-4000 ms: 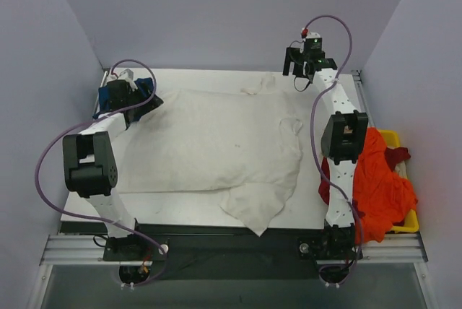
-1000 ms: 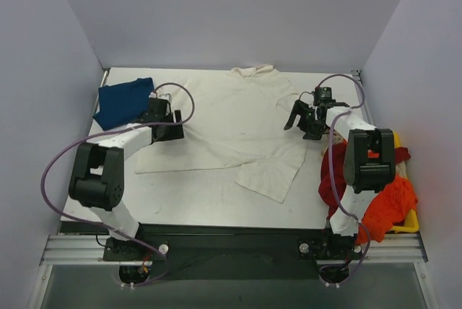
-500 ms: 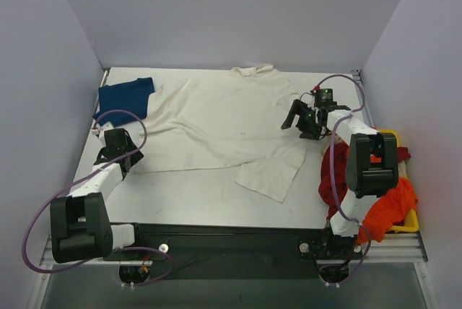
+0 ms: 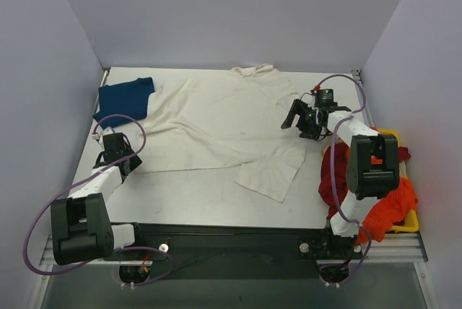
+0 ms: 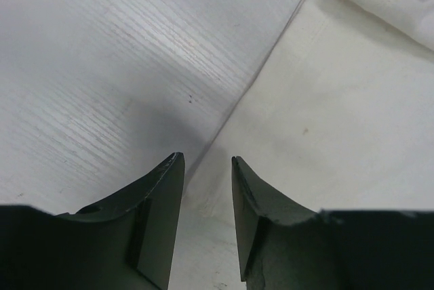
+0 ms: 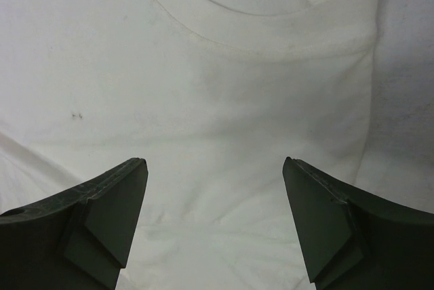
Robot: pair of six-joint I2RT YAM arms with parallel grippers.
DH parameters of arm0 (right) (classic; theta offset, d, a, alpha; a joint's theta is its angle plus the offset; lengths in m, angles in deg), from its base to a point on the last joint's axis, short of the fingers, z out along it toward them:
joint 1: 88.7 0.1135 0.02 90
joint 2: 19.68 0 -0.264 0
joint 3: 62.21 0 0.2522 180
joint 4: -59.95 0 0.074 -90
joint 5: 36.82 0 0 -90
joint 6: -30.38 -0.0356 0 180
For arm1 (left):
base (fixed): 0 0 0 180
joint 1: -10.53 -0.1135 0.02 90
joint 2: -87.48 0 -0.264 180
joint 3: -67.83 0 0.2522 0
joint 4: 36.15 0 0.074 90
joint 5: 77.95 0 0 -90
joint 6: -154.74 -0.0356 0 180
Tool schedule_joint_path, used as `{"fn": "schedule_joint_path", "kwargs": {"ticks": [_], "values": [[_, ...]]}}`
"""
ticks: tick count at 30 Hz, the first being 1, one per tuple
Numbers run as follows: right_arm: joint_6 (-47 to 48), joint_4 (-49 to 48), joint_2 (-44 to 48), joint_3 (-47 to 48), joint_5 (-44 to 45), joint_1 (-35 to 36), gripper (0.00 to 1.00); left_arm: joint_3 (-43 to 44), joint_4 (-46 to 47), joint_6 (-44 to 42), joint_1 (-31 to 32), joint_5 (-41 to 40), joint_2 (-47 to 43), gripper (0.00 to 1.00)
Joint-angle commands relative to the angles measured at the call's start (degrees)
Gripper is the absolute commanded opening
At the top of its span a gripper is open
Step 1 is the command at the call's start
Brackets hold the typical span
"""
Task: Fold and stack the t-shirts
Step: Flatten out the tshirt
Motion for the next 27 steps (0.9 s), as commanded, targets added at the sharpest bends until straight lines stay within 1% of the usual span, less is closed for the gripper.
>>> {"fn": "schedule_joint_path", "kwargs": {"ticks": [1,7,13,22,27], "values": [[-0.09,0.51,2.94,-0.76,-0.94,0.16,0.84,-0.72,0.05,-0.99,-0.21,1.2,-2.54,0.45],[-0.09,0.42,3.12,-1.11,-0.94,0.24,0.84,-1.52,-2.5,-1.26,-0.21,0.75,-4.74,0.44],[-0.18,0.07,3.64,-1.55,-1.2,0.24,0.84,-3.01,-2.16,-0.82,-0.21,1.72,-5.27,0.42],[-0.27,0.07,4.35,-2.08,-1.11,0.24,0.84,-1.78,-1.8,-1.25,-0.3,3.74,-2.03,0.42],[-0.27,0.07,4.26,-2.17,-1.11,0.16,0.84,-1.78,-1.8,-1.08,-0.21,3.83,-2.11,0.41]]}}
